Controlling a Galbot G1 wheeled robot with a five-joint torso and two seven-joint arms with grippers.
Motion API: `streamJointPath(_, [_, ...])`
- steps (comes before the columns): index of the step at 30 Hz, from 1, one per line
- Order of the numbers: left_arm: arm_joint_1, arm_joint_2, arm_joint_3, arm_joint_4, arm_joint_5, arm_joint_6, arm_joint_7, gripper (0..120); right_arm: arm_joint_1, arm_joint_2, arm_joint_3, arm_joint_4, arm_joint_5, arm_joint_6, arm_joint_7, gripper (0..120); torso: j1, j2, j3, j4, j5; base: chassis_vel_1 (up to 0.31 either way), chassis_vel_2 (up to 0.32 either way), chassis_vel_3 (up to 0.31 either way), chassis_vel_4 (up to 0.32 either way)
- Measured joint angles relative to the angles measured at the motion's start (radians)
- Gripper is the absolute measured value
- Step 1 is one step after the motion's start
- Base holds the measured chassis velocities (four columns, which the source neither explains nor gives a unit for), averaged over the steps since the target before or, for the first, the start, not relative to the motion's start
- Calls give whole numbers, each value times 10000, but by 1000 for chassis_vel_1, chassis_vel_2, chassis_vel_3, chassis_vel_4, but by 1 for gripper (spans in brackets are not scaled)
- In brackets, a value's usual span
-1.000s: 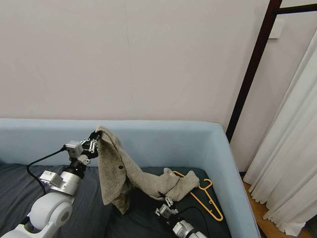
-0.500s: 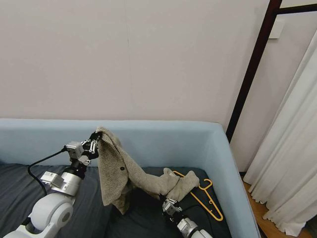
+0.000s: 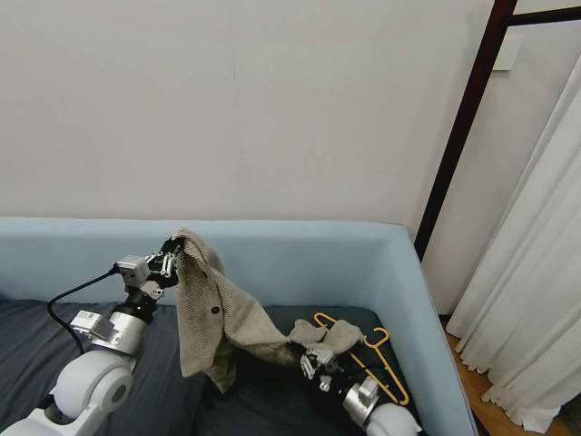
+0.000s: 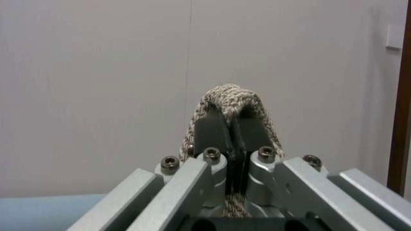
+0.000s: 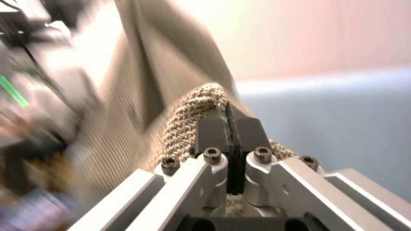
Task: Pick up the clothes from the sofa and hang them on the clothes hanger.
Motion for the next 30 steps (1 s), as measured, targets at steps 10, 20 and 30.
streamJointPath(10, [732,-25,12,279,600,-155,85,0,-64,-924,208,1661,1754,-2742,898,0,0,2,-1,-1,-1,0,0,0,0])
streamJointPath(20, [1619,-345,489,496,1657,-420,368,0,282,415,-997,-1056,-1479,-4731,5097,0,-1,2,-1,1,-1,0,0,0,0])
streamJointPath(30, [1612,-731,643,997,2196,-512,321,0,860,990,-1170,-1857,-2510,-2494,6573,22,0,1,0,0,-2,0,0,0,0])
